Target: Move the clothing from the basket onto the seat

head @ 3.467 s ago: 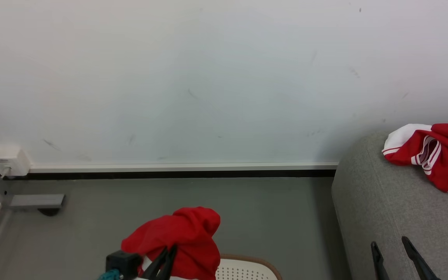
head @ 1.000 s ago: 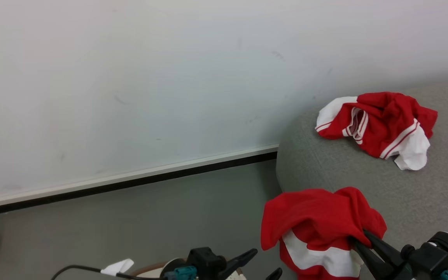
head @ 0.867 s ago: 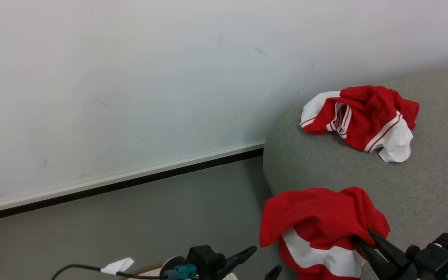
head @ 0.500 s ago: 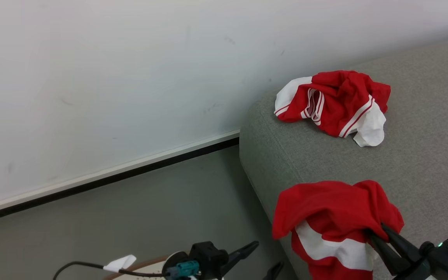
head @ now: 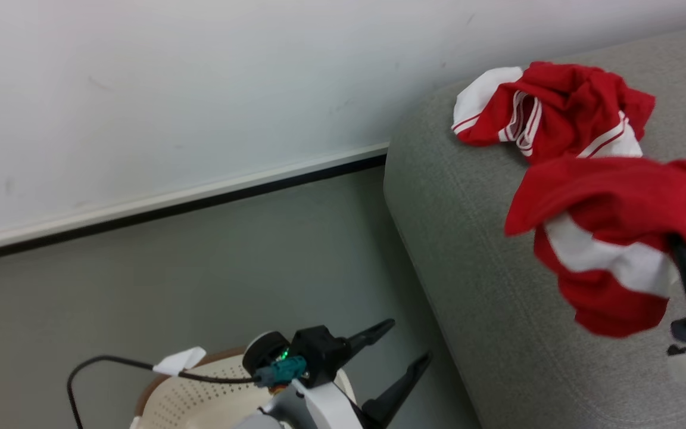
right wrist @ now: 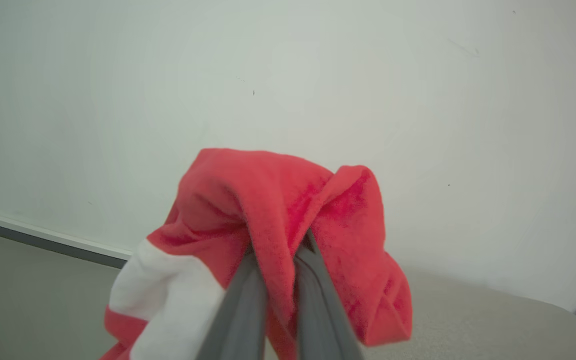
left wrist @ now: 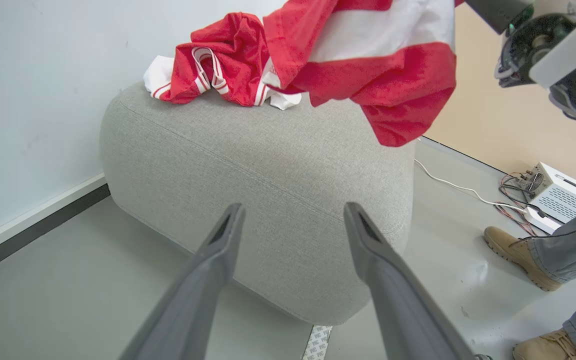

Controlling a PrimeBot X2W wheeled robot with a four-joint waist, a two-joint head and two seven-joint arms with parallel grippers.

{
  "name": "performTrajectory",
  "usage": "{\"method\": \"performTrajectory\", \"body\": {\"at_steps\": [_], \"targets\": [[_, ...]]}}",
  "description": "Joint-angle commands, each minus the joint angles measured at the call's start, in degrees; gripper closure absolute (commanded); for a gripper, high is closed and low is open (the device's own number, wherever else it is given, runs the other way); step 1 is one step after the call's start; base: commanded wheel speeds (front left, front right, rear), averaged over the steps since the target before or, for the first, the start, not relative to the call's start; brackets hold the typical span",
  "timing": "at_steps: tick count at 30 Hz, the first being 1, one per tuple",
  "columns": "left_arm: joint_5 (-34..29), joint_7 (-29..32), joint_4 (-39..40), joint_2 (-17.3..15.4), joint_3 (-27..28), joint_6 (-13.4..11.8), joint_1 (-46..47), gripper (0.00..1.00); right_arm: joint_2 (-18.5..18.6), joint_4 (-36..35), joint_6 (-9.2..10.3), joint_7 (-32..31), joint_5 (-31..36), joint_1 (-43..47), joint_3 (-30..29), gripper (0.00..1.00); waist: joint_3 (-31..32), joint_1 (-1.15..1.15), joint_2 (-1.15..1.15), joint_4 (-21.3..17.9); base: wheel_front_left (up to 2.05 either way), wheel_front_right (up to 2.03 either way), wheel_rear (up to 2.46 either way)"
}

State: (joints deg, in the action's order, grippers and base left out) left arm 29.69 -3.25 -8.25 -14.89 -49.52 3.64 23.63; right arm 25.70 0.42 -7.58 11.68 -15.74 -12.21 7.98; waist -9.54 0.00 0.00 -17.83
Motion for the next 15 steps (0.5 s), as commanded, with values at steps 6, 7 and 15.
{"method": "performTrajectory", "body": {"at_steps": [6,7,15], "targets": [[-1.62,0.28,0.55,-0.90,1.05,0.27,4.83,0.00,-1.32,2.21,0.17,0.03,3.18,-9.90,-8.64,1.00,-8.85,0.00,0.00,5.81,0.00,0.00,0.00],[-1.75,0.14,0.43,-1.02,1.32,0.26,5.39,0.00,-1.22,2.97,0.17,-0.21,3.59,-11.95,-9.96,1.00,-9.71,0.00,0.00,6.40,0.00,0.00,0.00],[-2.17,-0.90,-0.66,-1.03,1.83,0.09,7.62,0.00,2.26,11.97,0.17,-3.34,5.95,-28.76,-20.76,1.00,-14.34,0.00,0.00,11.30,0.00,0.00,0.00]]}}
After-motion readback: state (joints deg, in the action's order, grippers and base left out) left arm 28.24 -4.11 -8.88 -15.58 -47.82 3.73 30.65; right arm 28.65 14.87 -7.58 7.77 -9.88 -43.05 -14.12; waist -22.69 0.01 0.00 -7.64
